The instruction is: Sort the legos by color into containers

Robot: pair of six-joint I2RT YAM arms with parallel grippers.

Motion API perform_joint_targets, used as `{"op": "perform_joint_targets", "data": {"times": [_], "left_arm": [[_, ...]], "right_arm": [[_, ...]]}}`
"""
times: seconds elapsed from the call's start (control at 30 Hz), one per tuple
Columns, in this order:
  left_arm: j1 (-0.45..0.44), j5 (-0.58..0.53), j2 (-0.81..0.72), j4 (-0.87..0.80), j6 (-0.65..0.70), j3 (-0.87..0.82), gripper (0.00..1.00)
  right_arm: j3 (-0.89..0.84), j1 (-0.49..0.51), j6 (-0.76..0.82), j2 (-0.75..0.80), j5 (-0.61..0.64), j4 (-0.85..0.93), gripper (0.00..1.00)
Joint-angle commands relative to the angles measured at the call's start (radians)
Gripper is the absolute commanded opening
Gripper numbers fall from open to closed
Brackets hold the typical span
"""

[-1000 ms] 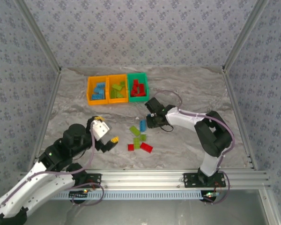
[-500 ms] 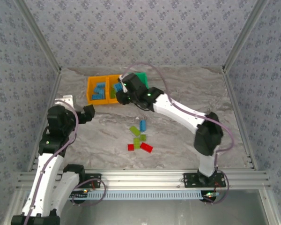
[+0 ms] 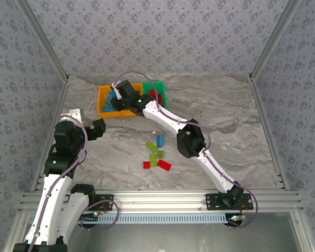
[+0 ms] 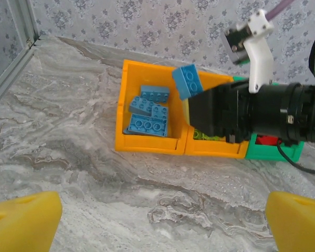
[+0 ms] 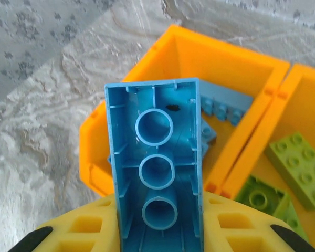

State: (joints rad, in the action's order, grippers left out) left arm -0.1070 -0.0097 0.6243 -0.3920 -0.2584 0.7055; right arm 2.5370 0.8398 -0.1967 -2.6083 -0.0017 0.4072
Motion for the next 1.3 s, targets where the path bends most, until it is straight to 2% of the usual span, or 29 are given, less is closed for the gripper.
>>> {"op": "perform_joint_targets", "data": {"times": [0.0, 0.17, 0.3, 0.47, 0.53, 0.77, 0.9, 1.0, 1.1, 1.27], "left_arm": [[-0.004, -0.018, -0.008, 0.018, 0.022, -0.003, 0.99], [-0.008, -0.021, 0.0, 0.01, 0.027, -0.003, 0.99], [-0.009, -0.028, 0.007, 0.009, 0.027, -0.003, 0.99], [-0.009, -0.04, 0.032, -0.017, 0.033, 0.012, 0.99], [-0.009, -0.04, 0.042, -0.028, 0.033, 0.017, 0.99], [-0.011, -0.019, 0.099, -0.055, 0.029, 0.029, 0.99], [-0.037, 0.04, 0.174, -0.101, 0.008, 0.056, 0.99], [-0.09, 0.068, 0.263, -0.197, -0.117, 0.118, 0.99], [-0.194, 0.087, 0.341, -0.218, -0.306, 0.133, 0.99], [-0.518, -0.037, 0.462, -0.097, -0.599, 0.107, 0.98]], "right_arm": [[0.134, -0.011, 0.009, -0.076, -0.01, -0.037, 0.37], [0.178, -0.03, -0.014, -0.116, -0.008, -0.088, 0.61], [0.217, -0.034, -0.018, -0.081, -0.031, -0.013, 0.63], [0.149, -0.028, -0.036, 0.093, -0.044, 0.168, 0.67], [0.003, -0.025, -0.041, 0.232, -0.058, 0.225, 0.7], [-0.685, 0.009, 0.027, 0.806, -0.046, 0.234, 0.81], [-1.025, 0.041, -0.022, 1.138, 0.025, 0.235, 0.84], [-1.231, 0.073, -0.11, 1.375, 0.118, 0.267, 0.89], [-1.423, 0.09, -0.235, 1.594, 0.2, 0.317, 0.93], [-1.595, 0.095, -0.527, 1.83, 0.366, 0.436, 0.98]]}}
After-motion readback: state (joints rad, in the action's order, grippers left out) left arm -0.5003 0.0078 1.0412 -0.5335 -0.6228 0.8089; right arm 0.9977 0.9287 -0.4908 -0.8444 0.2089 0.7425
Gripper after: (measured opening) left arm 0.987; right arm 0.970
